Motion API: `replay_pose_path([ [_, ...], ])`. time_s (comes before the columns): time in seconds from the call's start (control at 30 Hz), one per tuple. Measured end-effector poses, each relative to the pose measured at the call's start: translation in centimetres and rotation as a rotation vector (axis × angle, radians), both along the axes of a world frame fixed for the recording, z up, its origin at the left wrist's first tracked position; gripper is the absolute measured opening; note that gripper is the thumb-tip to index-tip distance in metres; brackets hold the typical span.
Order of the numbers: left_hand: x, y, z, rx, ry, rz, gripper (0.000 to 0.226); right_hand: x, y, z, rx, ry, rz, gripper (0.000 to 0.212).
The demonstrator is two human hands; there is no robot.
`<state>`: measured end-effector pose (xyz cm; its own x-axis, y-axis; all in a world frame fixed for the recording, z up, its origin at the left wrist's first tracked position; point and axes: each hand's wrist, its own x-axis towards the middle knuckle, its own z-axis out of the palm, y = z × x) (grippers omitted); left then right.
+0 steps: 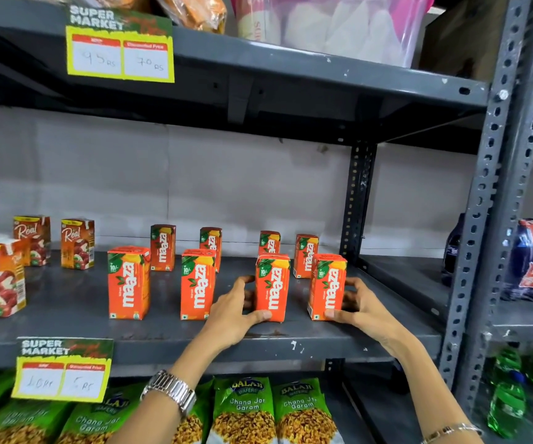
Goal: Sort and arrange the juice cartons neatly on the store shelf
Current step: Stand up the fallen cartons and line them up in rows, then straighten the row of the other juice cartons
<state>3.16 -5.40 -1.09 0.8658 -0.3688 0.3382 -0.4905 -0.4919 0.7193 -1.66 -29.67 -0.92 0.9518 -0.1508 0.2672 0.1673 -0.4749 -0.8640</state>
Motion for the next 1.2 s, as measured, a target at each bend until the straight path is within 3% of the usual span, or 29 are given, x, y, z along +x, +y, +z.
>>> replay_pose_path([
  [0.13, -0.3, -0.2, 0.2, -0.029, 0.021, -0.020, 0.075, -0.7, -0.2, 0.5, 0.020, 0.006, 0.023, 0.075],
  [0.23, -1.7, 0.2, 0.3, -0.166, -0.013, -0.012, 0.079, -2.1, 0.3, 0.7, 0.144, -0.150, -0.023, 0.093],
  [0.33, -4.9, 1.7, 0.5, -0.313, -0.164, -0.049, 0.069, -3.7, 2.7, 0.2, 0.208, -0.574, -0.322, 0.050],
  [0.43, -8.2, 4.3, 1.1, -0.357, -0.340, -0.105, 0.046, -5.0, 7.6, 0.1, 0.332, -0.989, -0.445, 0.040],
  [0.5, -9.0, 7.2, 1.5, -0.402, -0.455, -0.062, 0.032, -4.9, 12.0, -0.1, 0.396, -1.104, -0.414, 0.032],
  [0.57, -8.9, 10.7, 2.1, -0.473, -0.528, 0.005, 0.023, -4.2, 16.3, -0.8, 0.453, -1.080, -0.308, 0.015],
  [0.73, -5.2, 25.3, 1.9, -0.673, -0.582, 0.339, 0.018, -1.7, 30.4, -2.2, 0.499, -0.785, 0.080, 0.019],
  [0.87, -2.1, 38.1, 1.4, -0.812, -0.623, 0.604, 0.023, -0.3, 41.8, -2.2, 0.293, -0.485, 0.332, 0.020],
  [0.97, 0.5, 45.2, 0.8, -0.734, -0.562, 0.690, 0.030, 1.5, 47.8, -1.4, 0.032, -0.273, 0.478, 0.035],
  [1.03, 3.0, 49.9, 0.5, -0.629, -0.418, 0.629, 0.040, 3.6, 52.1, -0.8, -0.075, -0.182, 0.445, 0.053],
  [1.2, 8.0, 54.5, 0.6, -0.277, -0.035, 0.334, 0.079, 8.3, 57.7, 0.9, -0.075, -0.131, 0.205, 0.068],
])
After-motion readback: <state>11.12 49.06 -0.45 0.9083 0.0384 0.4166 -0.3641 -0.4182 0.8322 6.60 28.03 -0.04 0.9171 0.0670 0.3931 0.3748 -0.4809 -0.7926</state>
